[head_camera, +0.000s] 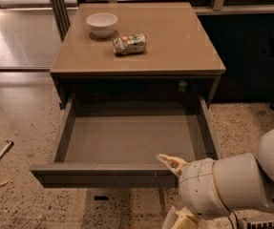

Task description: Close top drawer

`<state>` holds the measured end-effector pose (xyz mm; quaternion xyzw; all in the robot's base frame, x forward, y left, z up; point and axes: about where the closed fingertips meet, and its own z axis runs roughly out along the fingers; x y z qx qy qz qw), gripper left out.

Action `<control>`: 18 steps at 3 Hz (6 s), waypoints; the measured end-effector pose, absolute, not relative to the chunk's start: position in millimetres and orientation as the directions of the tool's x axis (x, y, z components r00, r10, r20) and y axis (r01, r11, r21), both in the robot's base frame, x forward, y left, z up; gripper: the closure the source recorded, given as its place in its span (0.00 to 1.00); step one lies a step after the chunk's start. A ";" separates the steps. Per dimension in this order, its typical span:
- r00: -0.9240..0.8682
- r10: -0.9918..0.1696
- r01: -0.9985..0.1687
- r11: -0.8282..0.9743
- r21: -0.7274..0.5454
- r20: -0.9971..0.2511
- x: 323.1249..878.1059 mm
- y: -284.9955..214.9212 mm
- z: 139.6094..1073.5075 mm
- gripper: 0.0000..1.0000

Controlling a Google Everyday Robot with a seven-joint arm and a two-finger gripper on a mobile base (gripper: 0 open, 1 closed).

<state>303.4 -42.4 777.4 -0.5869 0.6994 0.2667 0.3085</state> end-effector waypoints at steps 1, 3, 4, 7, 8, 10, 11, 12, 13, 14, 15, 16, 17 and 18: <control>-0.121 -0.656 -0.986 0.169 0.011 -0.745 303.4 -42.4 777.3 0.00; -0.181 -0.602 -0.983 0.143 0.118 -0.777 302.7 2.1 713.9 0.18; -0.218 -0.583 -0.976 0.146 0.163 -0.783 306.9 22.4 681.7 0.41; -0.258 -0.591 -0.953 0.284 0.102 -0.764 354.2 86.1 635.8 1.00; -0.292 -0.600 -0.928 0.367 0.068 -0.745 391.7 97.9 626.0 1.00; -0.294 -0.606 -0.916 0.400 0.037 -0.739 424.0 106.1 631.0 1.00; -0.284 -0.616 -0.915 0.403 0.015 -0.735 470.1 117.7 631.6 1.00; -0.284 -0.616 -0.915 0.404 0.015 -0.735 470.2 117.6 631.6 1.00; -0.296 -0.613 -0.899 0.438 -0.004 -0.733 487.1 99.4 631.1 1.00; -0.308 -0.618 -0.876 0.482 -0.038 -0.724 511.4 72.4 636.3 1.00; -0.325 -0.617 -0.848 0.526 -0.068 -0.717 545.7 40.6 640.2 1.00; -0.343 -0.609 -0.818 0.568 -0.091 -0.715 584.3 14.4 640.7 1.00; -0.360 -0.604 -0.791 0.602 -0.111 -0.711 621.3 -6.0 639.9 1.00; -0.383 -0.598 -0.762 0.635 -0.125 -0.703 650.7 -20.4 635.1 1.00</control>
Offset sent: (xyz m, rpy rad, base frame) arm 0.0027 0.0387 -0.0683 0.0962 0.1166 0.0269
